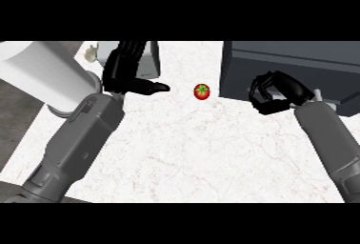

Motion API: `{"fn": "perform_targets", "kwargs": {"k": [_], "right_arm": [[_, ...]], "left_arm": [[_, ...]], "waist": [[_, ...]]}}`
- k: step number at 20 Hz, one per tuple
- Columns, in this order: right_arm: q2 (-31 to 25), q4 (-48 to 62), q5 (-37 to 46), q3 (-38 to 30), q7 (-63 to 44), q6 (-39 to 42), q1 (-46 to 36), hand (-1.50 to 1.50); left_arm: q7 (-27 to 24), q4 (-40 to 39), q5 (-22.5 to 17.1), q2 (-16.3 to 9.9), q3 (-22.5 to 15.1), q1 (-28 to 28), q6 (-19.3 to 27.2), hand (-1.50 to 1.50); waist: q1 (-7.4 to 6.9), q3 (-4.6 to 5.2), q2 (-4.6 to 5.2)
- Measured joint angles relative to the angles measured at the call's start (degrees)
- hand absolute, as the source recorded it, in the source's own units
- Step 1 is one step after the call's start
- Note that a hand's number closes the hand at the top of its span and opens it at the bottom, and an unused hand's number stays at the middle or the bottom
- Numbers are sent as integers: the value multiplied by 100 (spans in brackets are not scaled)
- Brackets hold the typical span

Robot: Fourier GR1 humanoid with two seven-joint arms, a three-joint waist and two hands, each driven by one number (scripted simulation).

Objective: Pick up the cup, place it into the drawer and close the drawer

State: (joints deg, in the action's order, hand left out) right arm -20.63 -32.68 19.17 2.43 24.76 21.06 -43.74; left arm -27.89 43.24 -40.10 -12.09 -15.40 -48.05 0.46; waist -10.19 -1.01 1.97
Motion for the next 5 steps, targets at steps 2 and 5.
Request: {"fn": "perform_targets", "kwargs": {"k": [2,5], "right_arm": [[-50,-45,-75,-17,6,173,24,150],[-119,-115,-163,-31,3,381,66,150]], "left_arm": [[7,29,-9,-11,-8,47,-46,-150],[20,71,-29,-27,-8,101,-104,-150]], "waist": [[-26,-13,13],[-65,-22,30]]}}
